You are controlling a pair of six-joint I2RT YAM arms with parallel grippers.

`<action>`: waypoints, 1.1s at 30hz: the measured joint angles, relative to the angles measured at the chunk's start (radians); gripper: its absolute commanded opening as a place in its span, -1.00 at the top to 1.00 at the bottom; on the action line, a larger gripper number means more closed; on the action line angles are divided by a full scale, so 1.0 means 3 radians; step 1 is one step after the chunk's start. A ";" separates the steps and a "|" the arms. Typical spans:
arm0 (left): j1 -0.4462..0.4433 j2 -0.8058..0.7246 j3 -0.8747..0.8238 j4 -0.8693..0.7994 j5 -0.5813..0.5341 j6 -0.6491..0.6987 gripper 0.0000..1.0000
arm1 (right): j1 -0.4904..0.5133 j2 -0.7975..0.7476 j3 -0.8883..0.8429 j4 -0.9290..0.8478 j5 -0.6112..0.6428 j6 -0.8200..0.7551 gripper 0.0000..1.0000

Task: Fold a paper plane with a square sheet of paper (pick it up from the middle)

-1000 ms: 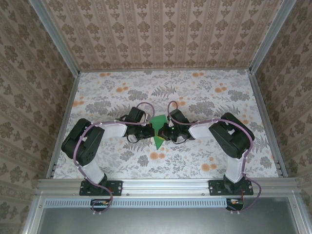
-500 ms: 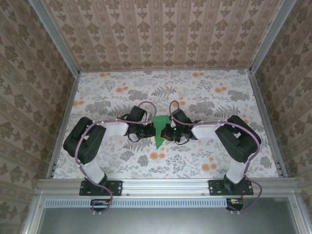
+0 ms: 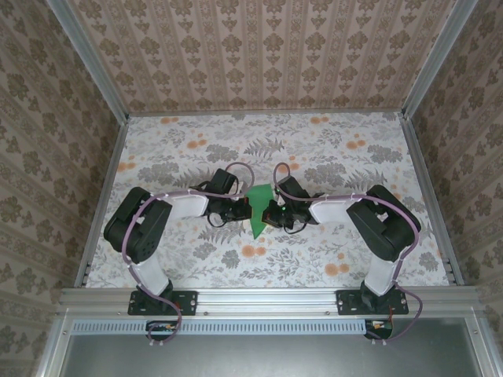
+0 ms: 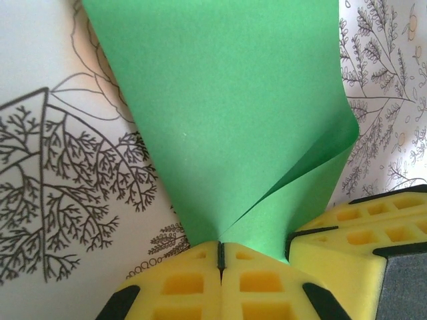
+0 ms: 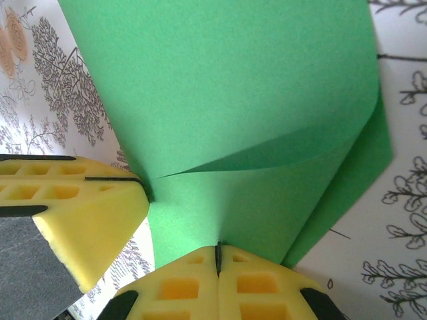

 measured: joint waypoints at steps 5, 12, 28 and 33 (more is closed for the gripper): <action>-0.0014 -0.0053 0.0010 0.0015 -0.0053 -0.0028 0.75 | 0.0000 -0.0010 -0.0089 0.0175 0.0001 0.0156 1.00; -0.0224 -0.0610 -0.0188 0.0181 -0.0221 -0.0286 0.75 | 0.0014 -0.0024 -0.0183 0.0371 0.0055 0.0409 1.00; -0.0542 -0.0437 -0.0397 0.0355 -0.0282 -0.0781 0.83 | 0.0027 -0.0055 -0.0289 0.0547 0.0141 0.0683 1.00; -0.0543 -0.0390 -0.0420 0.0394 -0.0291 -0.0807 0.84 | 0.0027 -0.0056 -0.0294 0.0552 0.0148 0.0704 1.00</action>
